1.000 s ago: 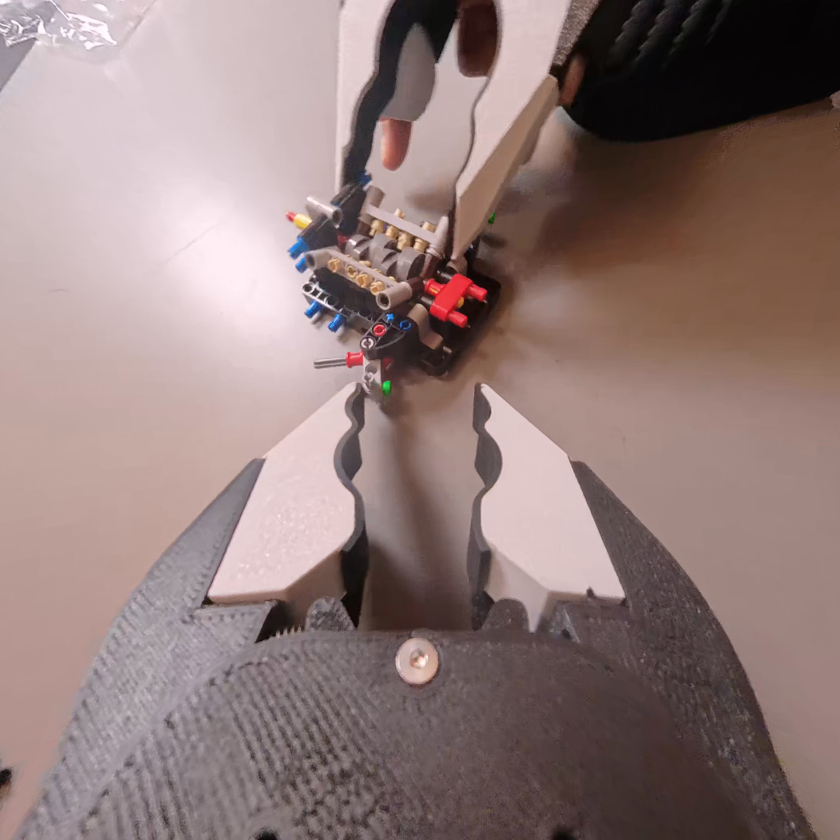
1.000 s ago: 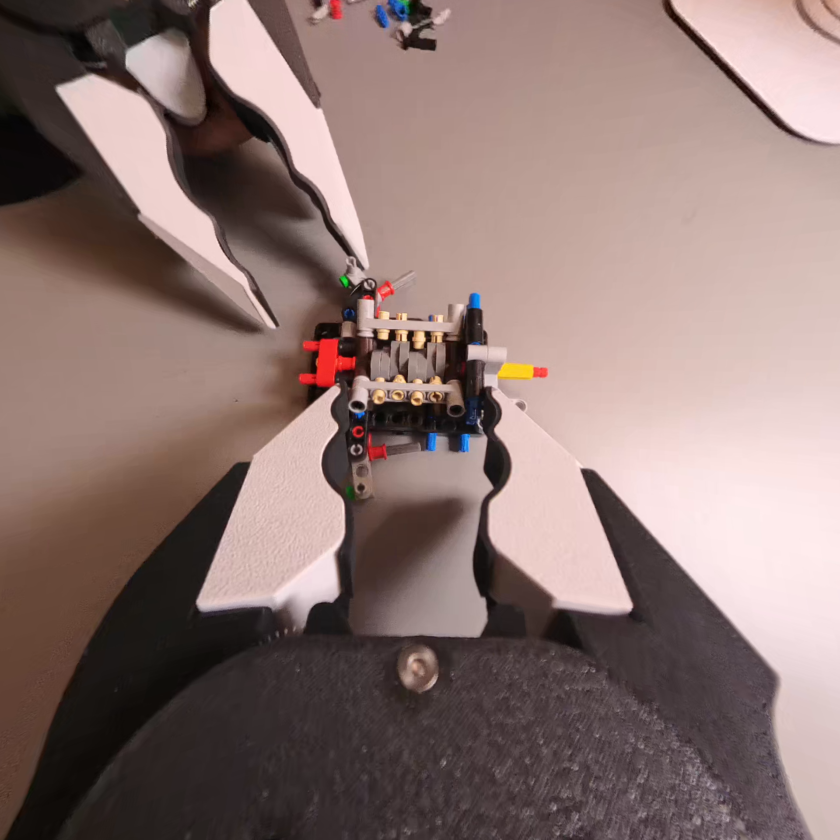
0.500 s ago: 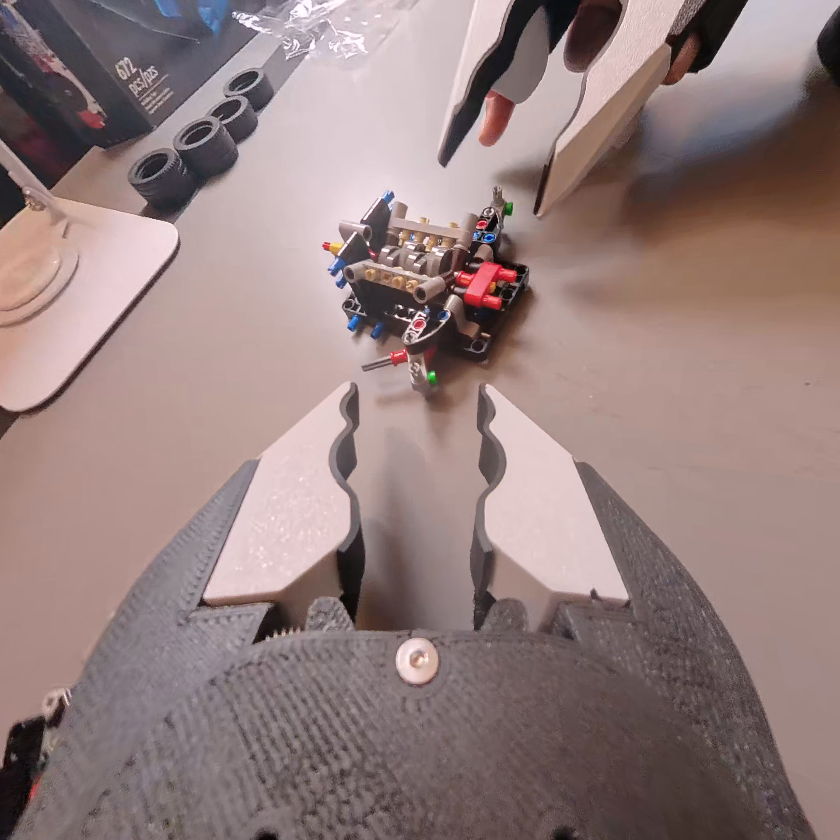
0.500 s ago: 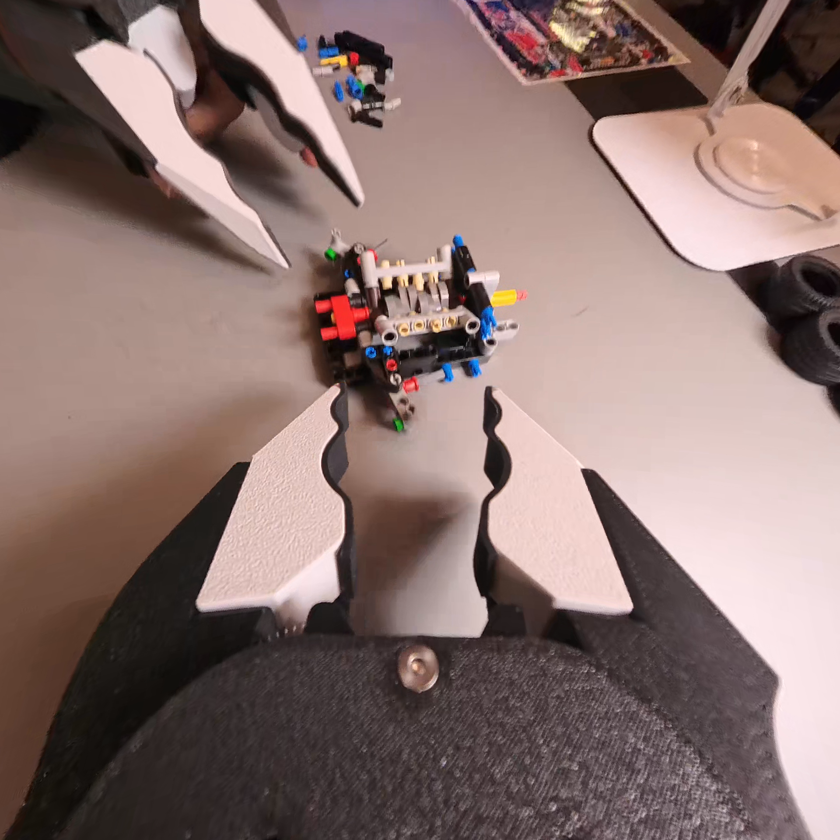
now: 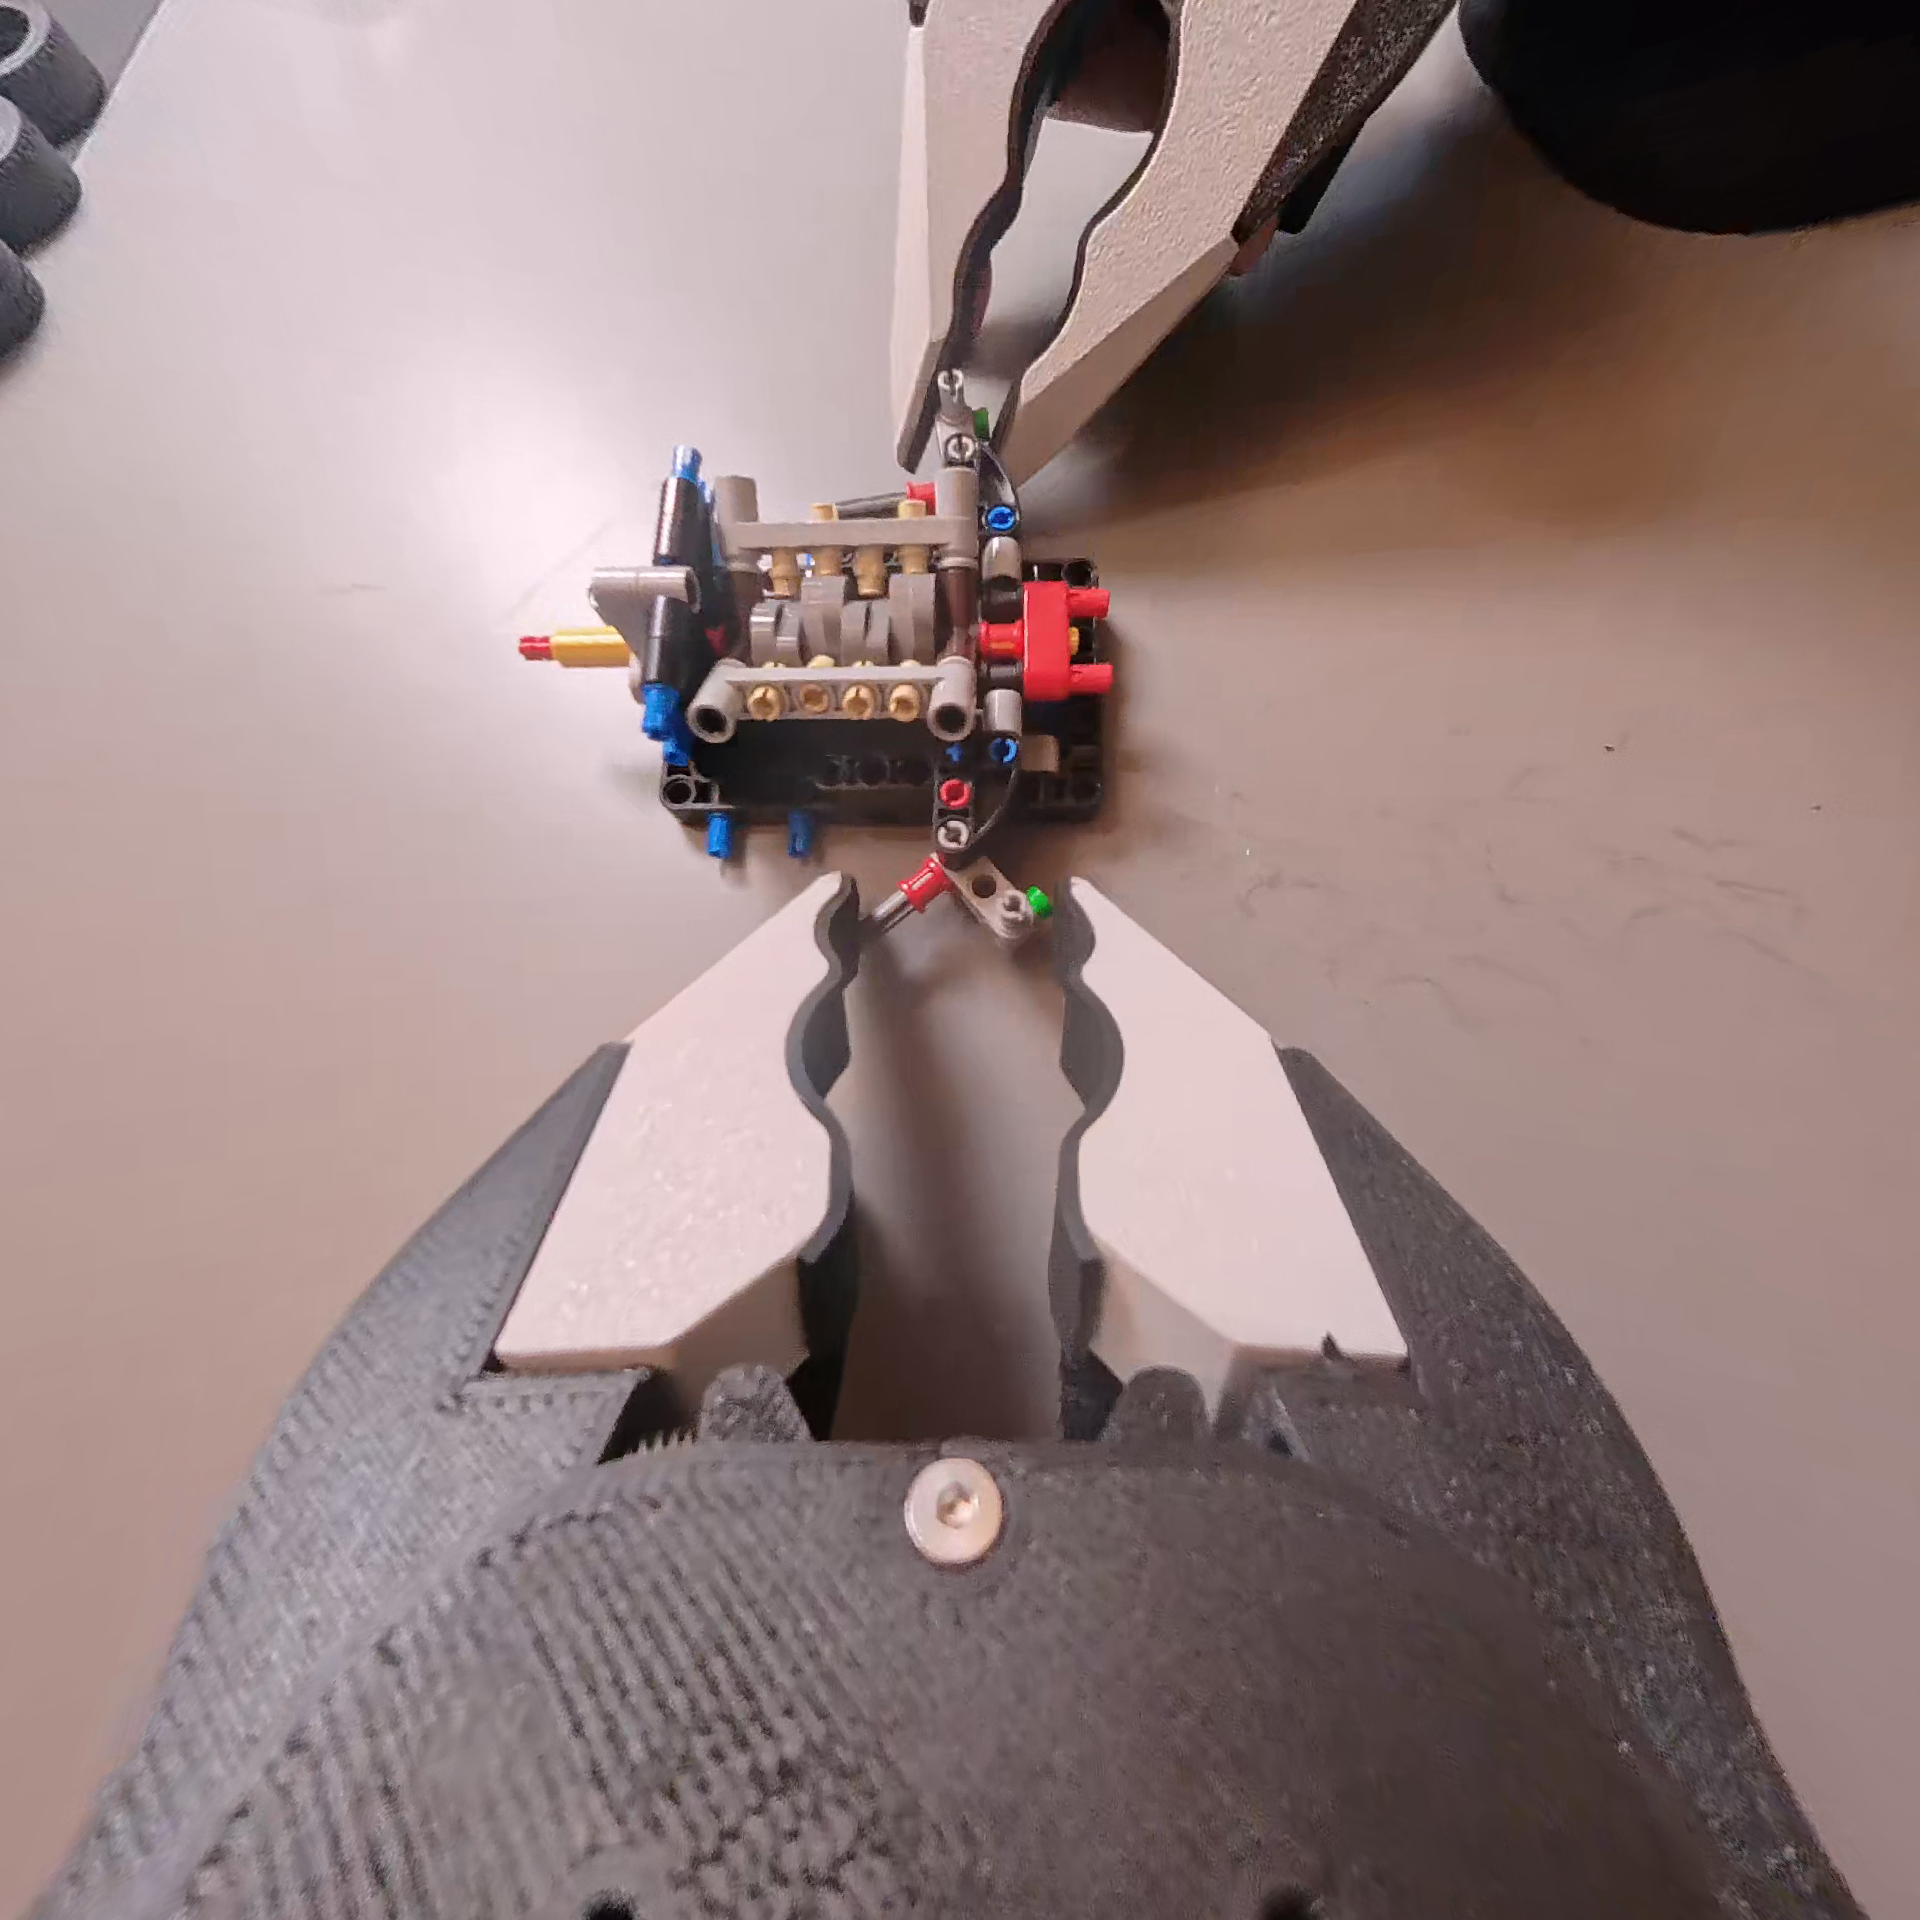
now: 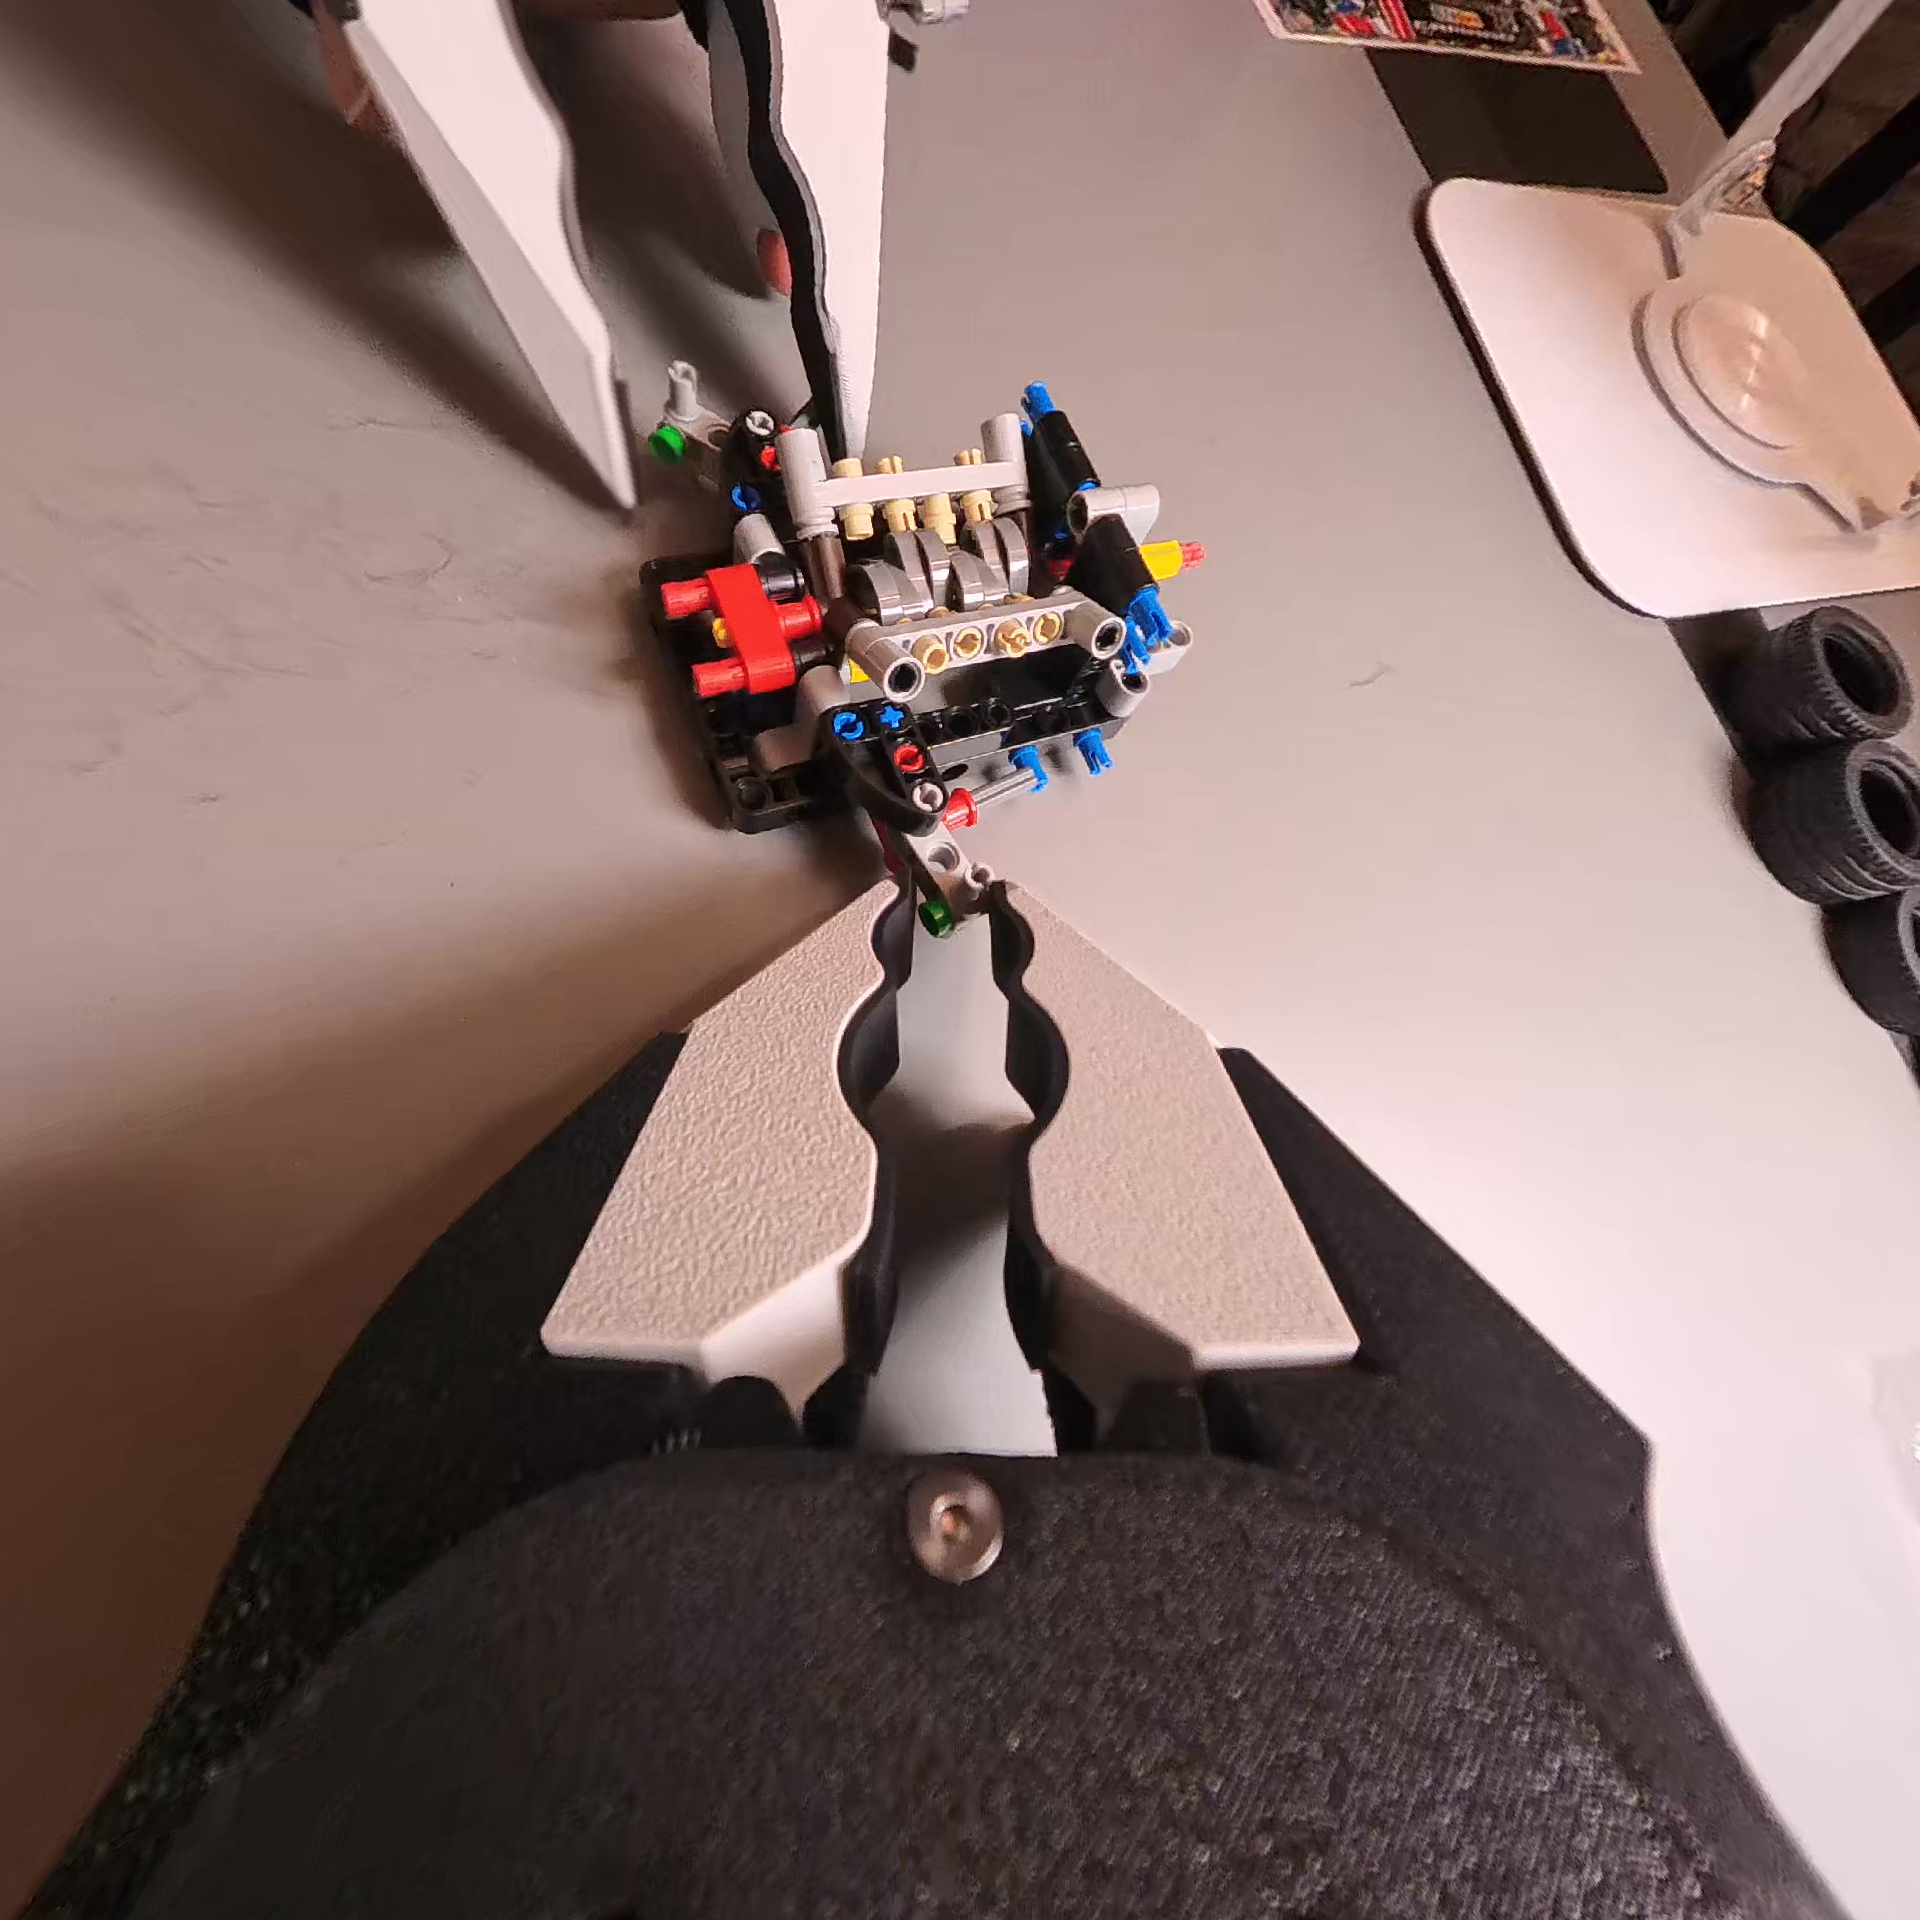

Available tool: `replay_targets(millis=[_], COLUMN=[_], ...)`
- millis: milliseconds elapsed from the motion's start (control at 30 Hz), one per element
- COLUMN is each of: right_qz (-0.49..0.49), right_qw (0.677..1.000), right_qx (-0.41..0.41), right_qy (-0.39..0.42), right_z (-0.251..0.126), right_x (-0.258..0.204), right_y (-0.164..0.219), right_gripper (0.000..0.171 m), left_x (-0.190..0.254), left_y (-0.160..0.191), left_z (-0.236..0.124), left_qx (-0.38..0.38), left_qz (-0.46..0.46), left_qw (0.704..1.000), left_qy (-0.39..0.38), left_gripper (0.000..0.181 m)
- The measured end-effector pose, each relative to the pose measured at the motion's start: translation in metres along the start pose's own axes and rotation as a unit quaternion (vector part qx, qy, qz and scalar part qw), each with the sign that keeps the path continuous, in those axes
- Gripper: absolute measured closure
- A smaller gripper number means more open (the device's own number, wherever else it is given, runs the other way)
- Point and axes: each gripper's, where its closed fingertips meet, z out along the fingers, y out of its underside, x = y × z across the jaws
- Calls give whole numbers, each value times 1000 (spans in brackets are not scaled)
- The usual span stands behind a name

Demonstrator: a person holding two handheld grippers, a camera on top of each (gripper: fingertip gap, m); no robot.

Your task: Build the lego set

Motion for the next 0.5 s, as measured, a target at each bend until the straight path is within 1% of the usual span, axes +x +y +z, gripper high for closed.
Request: replay_targets(millis=[100,167,267,400,500], right_qz=[6,20,28,60,80], right_qw=[1000,999,998,996,994], right_qx=[-18,-27,-46,-47,-44], right_qy=[-1,2,25,46,61], right_z=[0,0,1,2,3], right_x=[-4,-6,-5,1,5], right_y=[0,-1,1,1,0], right_gripper=[159,159,160,160,160], left_x=[4,2,-4,-17,-21], left_y=[1,3,2,1,0], left_z=[-3,-5,-4,-2,-1], left_qx=[0,-10,-15,-14,-14], left_qz=[-15,-30,-59,-121,-148], left_qw=[1000,1000,997,986,977], left_qy=[11,-2,-46,-117,-154], left_gripper=[146,145,146,146,148])
